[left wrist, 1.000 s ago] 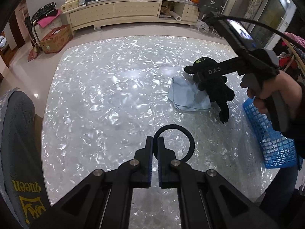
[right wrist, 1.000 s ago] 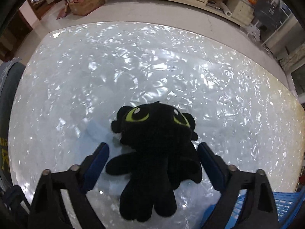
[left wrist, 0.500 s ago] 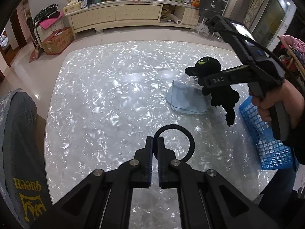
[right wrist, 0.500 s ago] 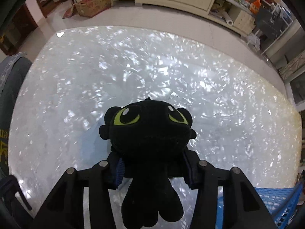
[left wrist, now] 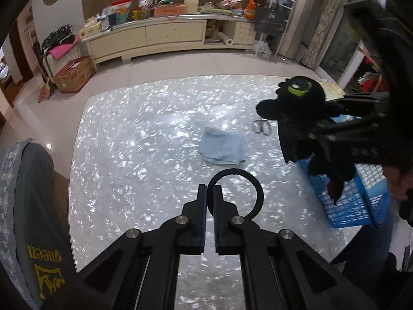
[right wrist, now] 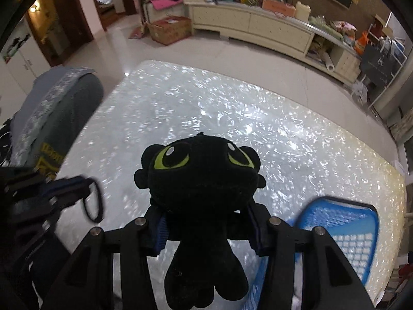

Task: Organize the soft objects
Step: 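Carry the plush dragon with the right gripper and drop it into the basket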

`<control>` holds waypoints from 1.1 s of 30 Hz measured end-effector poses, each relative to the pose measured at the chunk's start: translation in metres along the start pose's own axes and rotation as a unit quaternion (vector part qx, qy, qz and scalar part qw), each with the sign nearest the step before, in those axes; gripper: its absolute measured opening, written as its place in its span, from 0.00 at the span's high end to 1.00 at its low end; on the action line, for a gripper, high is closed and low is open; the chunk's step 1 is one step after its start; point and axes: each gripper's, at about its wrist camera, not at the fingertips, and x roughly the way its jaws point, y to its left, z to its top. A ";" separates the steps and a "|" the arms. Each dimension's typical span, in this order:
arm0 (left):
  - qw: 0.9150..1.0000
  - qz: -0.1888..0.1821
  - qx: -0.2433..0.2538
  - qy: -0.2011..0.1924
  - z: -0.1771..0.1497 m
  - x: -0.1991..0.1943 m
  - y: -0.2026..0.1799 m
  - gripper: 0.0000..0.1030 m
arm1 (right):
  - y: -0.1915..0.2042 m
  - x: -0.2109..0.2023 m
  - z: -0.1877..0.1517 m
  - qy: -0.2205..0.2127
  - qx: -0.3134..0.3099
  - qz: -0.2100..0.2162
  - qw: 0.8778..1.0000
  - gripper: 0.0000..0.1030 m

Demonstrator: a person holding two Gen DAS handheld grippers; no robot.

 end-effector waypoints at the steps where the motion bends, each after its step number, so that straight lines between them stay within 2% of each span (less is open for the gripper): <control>1: 1.000 -0.003 0.003 -0.002 0.001 -0.003 -0.005 0.97 | -0.001 -0.002 0.002 -0.004 -0.002 -0.002 1.000 0.55; 10: 0.998 -0.021 0.049 -0.013 0.010 -0.024 -0.068 0.97 | -0.025 -0.060 -0.047 -0.031 0.008 0.001 0.999 0.55; 17: 0.995 -0.037 0.088 -0.016 0.022 -0.029 -0.118 0.97 | -0.052 -0.089 -0.077 -0.061 0.028 -0.008 0.998 0.55; 24: 0.989 -0.059 0.133 -0.014 0.039 -0.023 -0.169 0.97 | -0.076 -0.096 -0.096 -0.072 0.055 -0.023 0.996 0.55; 33: 0.982 -0.070 0.177 0.011 0.057 0.012 -0.222 0.97 | -0.100 -0.069 -0.116 -0.058 0.104 -0.015 0.993 0.55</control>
